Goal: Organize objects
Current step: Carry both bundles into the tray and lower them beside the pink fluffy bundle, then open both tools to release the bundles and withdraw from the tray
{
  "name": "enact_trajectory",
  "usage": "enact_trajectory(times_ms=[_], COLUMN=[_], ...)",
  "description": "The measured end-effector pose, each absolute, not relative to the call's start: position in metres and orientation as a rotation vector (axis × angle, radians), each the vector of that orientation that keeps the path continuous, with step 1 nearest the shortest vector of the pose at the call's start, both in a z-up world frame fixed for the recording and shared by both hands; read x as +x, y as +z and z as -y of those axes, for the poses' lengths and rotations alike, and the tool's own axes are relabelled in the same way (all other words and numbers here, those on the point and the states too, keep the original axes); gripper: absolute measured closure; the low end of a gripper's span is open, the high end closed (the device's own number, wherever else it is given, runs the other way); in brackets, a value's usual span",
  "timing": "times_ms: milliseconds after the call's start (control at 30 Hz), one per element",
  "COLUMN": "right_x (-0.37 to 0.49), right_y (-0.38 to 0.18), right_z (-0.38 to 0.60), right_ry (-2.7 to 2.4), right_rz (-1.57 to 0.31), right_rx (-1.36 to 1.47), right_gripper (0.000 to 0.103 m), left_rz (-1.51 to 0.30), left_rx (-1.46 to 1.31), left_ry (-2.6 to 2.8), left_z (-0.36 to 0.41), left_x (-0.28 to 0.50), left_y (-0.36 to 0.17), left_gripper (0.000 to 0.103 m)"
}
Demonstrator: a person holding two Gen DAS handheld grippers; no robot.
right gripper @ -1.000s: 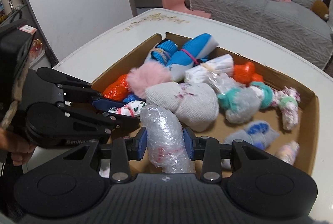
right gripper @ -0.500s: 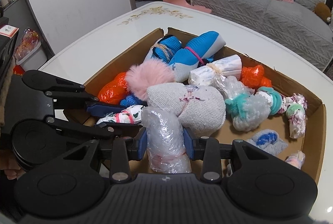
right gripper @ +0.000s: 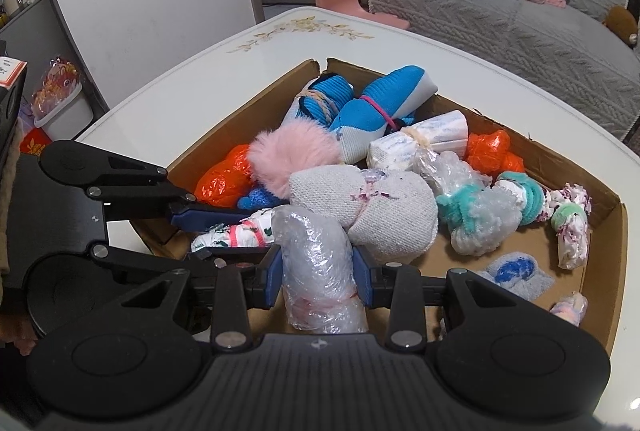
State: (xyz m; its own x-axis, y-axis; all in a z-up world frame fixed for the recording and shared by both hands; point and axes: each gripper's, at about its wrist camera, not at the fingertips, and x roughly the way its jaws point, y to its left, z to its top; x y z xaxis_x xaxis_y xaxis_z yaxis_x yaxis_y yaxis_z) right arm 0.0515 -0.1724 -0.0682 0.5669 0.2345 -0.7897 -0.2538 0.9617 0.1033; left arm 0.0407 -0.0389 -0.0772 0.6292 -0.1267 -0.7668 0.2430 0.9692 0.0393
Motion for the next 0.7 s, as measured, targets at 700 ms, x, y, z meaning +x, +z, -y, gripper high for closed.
enact_trajectory(times_ms=[700], right_x=[0.041], right_y=[-0.057], right_z=[0.169], right_ry=[0.29], right_rz=[-0.904], right_rx=[-0.012], right_gripper=[0.064], left_rz=[-0.8], left_rx=[0.161], left_ry=[-0.191], left_z=[0.032], left_x=[0.012], left_y=[-0.054], left_gripper=[0.031])
